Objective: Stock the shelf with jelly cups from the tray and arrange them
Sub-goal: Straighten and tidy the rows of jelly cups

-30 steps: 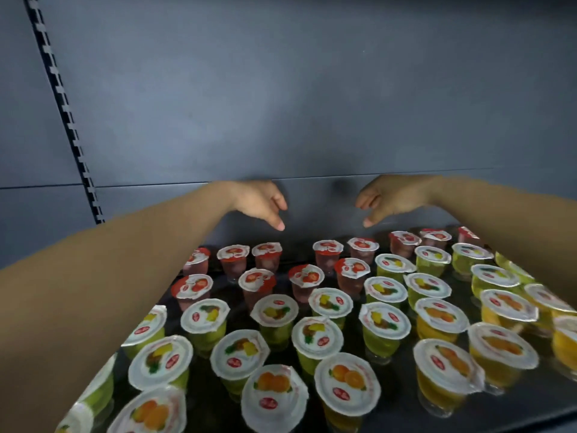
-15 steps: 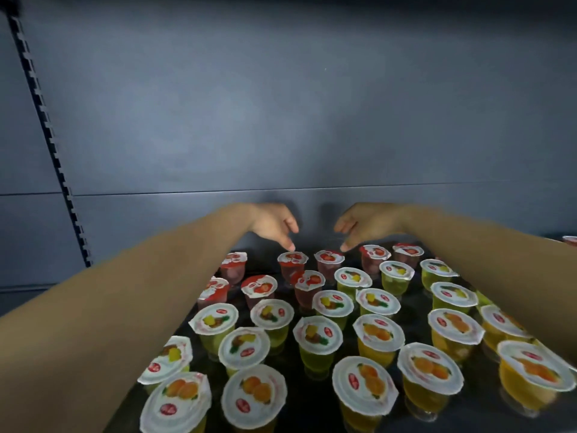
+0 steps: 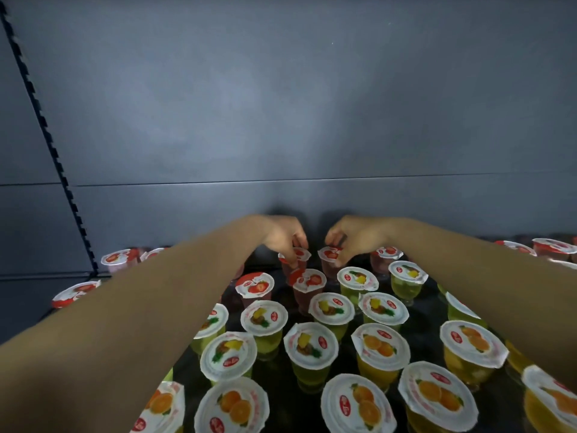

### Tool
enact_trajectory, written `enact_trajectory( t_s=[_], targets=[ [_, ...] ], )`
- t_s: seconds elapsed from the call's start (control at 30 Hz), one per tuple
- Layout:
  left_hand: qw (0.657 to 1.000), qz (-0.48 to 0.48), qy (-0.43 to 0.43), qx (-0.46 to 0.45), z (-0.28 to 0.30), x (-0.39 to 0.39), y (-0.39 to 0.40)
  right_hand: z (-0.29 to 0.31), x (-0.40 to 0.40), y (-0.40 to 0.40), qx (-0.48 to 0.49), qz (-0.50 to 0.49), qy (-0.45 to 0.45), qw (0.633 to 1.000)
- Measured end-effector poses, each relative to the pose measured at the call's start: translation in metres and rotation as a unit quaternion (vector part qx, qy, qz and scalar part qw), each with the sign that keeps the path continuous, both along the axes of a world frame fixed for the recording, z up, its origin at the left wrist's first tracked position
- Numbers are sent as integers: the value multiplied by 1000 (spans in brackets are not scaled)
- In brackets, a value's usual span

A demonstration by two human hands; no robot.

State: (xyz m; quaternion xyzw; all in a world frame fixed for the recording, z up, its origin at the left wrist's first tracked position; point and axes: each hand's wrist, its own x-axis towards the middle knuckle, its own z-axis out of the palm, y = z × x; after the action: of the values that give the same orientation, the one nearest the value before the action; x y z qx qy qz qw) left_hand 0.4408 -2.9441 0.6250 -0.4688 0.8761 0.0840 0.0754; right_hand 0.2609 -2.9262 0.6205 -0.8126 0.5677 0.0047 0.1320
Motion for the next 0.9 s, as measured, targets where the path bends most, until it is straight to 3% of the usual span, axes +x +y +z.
enact_trajectory(
  t_s=[0.27,0.47,0.7,0.9],
  targets=[
    [998,29,52,12,-5,14,-8,-13,4,-16,-3,-25,-81,996],
    [988,73,111,73,-10,23,-11,-18,9,-24,5,-27,-115,993],
    [998,50,36,26,-4,32,-12,-20,13,-25,5,-24,-137,990],
    [988,99,117,33,-19,43,-21,-28,14,-30,19,-39,-203,978]
  ],
)
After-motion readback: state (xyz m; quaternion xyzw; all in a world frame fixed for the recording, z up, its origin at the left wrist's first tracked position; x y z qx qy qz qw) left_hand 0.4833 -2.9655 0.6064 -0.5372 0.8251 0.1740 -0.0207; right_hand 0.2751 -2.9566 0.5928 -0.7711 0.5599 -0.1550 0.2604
